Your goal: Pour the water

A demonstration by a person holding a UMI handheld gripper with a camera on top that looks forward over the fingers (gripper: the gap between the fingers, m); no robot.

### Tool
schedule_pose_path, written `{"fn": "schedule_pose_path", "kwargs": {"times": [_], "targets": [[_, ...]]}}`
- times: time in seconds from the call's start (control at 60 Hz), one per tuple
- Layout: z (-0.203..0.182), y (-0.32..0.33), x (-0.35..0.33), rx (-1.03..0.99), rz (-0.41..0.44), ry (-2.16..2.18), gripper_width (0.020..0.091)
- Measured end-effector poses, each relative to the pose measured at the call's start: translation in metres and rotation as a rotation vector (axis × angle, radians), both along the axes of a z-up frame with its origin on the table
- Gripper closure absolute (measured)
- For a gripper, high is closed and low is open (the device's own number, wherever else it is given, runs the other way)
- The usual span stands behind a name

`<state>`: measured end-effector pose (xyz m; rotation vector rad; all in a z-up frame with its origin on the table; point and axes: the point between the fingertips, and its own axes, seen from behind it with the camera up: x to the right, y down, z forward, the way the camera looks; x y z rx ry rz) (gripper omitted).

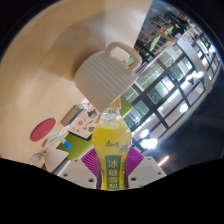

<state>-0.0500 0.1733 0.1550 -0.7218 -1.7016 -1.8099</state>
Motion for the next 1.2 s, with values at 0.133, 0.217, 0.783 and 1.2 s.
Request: {"fn": "schedule_pose_path", "kwargs": {"times": [0.133, 0.217, 0.783, 1.2], "targets": [[0.006, -0.007, -0.002, -0.017, -0.018, -0.004, 0.0802], [0.012, 0.006, 0.002, 0.011, -0.006, 0.065, 0.08], [-0.049, 0.028, 0.061, -0.094, 0.122, 2.42, 0.0801], [-0.072, 0.023, 0.072, -0.122, 0.071, 2.367, 0.0761]]}}
